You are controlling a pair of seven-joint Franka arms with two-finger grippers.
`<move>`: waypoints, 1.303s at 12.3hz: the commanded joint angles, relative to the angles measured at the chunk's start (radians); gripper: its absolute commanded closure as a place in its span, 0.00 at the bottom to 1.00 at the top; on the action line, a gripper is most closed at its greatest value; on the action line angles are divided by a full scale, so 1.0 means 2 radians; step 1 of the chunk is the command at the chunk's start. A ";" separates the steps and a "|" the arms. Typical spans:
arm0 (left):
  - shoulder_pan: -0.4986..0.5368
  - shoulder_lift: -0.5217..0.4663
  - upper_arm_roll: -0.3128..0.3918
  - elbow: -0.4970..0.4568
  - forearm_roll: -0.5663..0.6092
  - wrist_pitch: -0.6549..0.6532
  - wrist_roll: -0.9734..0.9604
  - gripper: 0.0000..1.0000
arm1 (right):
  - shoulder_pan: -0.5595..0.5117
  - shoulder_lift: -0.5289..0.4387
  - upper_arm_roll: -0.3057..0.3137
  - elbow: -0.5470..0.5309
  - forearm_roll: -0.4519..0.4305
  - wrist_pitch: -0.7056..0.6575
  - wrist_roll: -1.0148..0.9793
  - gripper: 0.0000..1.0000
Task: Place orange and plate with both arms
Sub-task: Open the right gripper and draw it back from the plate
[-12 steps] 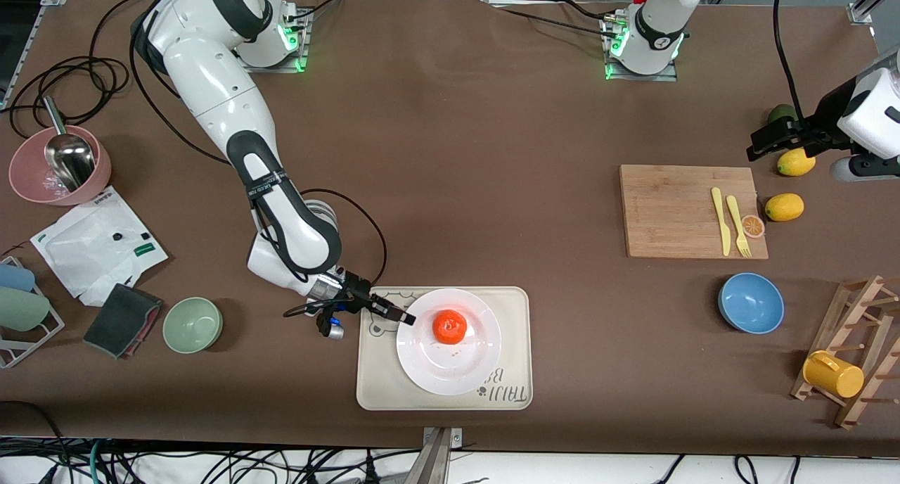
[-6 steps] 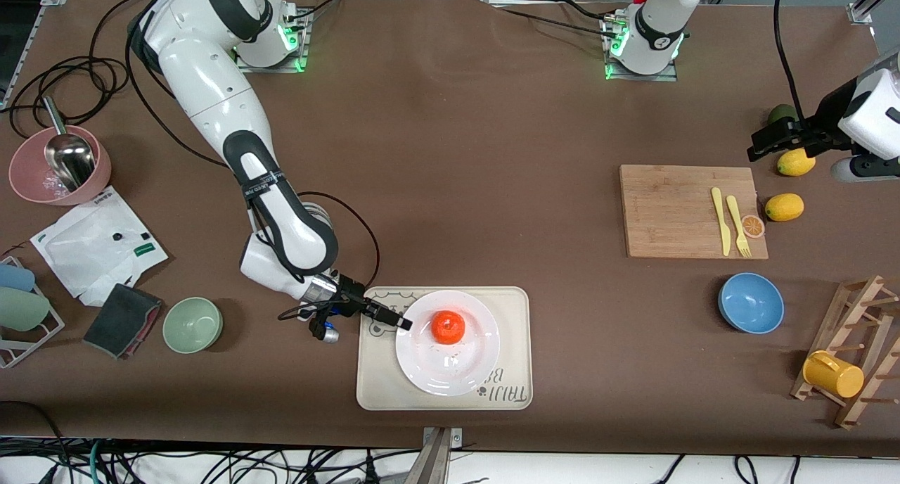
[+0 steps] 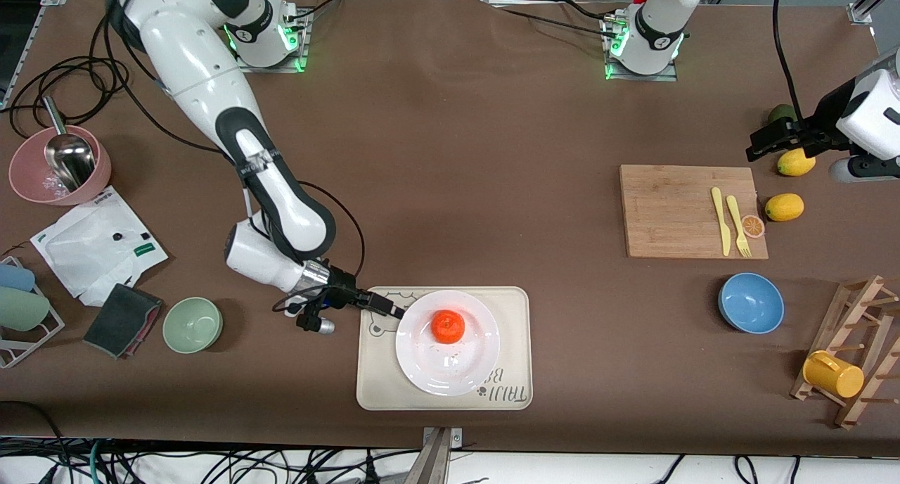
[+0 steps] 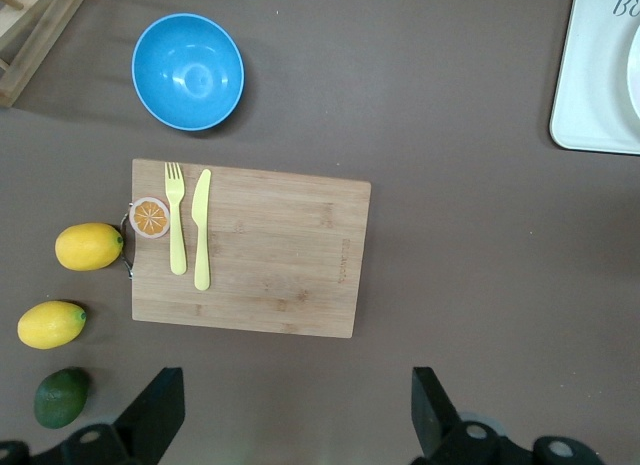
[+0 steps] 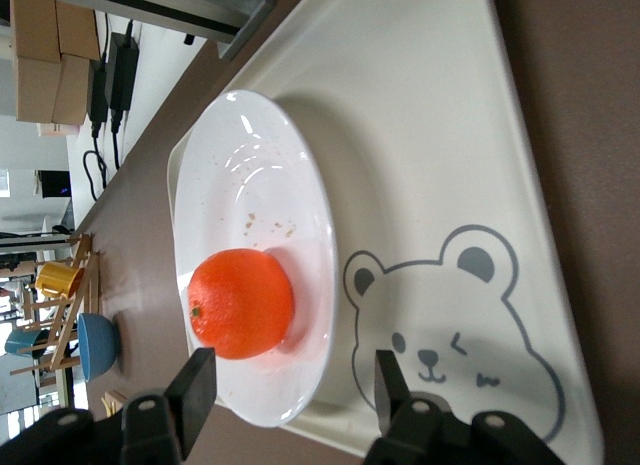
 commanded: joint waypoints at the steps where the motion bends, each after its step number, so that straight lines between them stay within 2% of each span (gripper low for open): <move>1: -0.002 0.004 -0.001 0.009 0.010 -0.004 0.009 0.00 | -0.005 -0.107 -0.020 -0.101 -0.025 -0.037 0.009 0.00; 4: -0.002 0.004 -0.001 0.009 0.010 -0.007 0.009 0.00 | -0.006 -0.201 -0.067 -0.170 -0.099 -0.109 0.010 0.00; 6: -0.001 0.004 0.000 0.009 0.010 -0.007 0.009 0.00 | -0.006 -0.251 -0.116 -0.184 -0.160 -0.198 0.008 0.00; 8: -0.001 0.003 0.000 0.009 0.009 -0.007 0.009 0.00 | -0.006 -0.304 -0.150 -0.182 -0.271 -0.280 0.009 0.00; 10: -0.001 0.004 0.000 0.009 0.009 -0.007 0.010 0.00 | -0.006 -0.349 -0.163 -0.181 -0.362 -0.332 0.013 0.00; 13: -0.001 0.004 0.000 0.009 0.010 -0.007 0.009 0.00 | -0.006 -0.390 -0.170 -0.156 -0.466 -0.401 0.045 0.00; 16: -0.002 0.004 0.000 0.010 0.009 -0.007 0.006 0.00 | -0.006 -0.422 -0.167 -0.137 -0.510 -0.462 0.103 0.00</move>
